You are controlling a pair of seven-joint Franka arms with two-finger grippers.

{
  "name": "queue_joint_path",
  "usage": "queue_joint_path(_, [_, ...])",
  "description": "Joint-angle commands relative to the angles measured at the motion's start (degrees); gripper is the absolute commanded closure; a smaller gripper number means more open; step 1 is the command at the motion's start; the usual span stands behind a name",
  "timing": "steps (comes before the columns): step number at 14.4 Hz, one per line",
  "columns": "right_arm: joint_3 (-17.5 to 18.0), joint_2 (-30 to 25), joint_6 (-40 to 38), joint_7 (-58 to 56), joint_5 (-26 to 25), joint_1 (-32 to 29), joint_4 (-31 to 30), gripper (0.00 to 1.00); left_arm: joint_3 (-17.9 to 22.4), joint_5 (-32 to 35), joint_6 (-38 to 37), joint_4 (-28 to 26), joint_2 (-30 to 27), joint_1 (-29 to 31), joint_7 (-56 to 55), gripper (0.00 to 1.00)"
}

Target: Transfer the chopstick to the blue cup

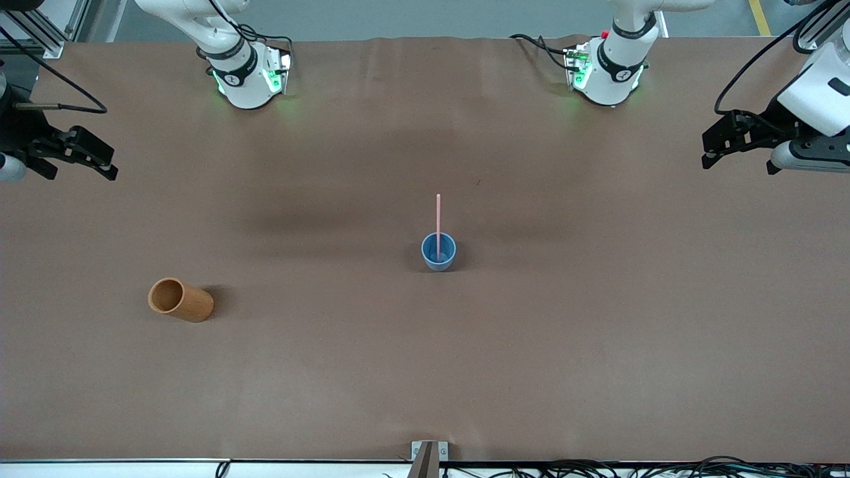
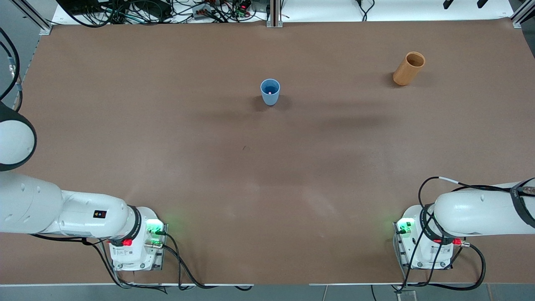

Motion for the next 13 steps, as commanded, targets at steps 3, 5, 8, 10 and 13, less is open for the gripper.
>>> queue_joint_path(3, [0.16, 0.37, -1.09, -0.61, 1.22, -0.39, 1.40, 0.00, -0.27, -0.49, -1.35, 1.35, 0.32, -0.20, 0.21, 0.00])
queue_joint_path(5, [0.16, 0.29, -1.09, -1.04, 1.31, -0.48, 1.40, 0.00, -0.27, -0.40, -1.35, 1.35, 0.23, -0.12, 0.29, 0.00])
queue_joint_path(8, [0.07, 0.20, -1.09, -3.07, 1.40, -0.39, 0.96, 0.00, -0.18, -0.49, -1.35, 1.35, 0.40, 0.23, 1.08, 0.00])
queue_joint_path(10, [0.07, 0.20, -1.18, -2.98, 1.49, -0.22, 0.78, 0.00, -0.18, -0.23, -1.26, 1.35, 0.32, -0.03, 0.82, 0.00])
queue_joint_path(13, [-0.01, 0.11, -1.18, -2.72, 2.98, -0.21, 0.34, 0.00, -0.27, -0.31, -1.35, 1.35, 0.40, 0.15, 0.99, 0.00])
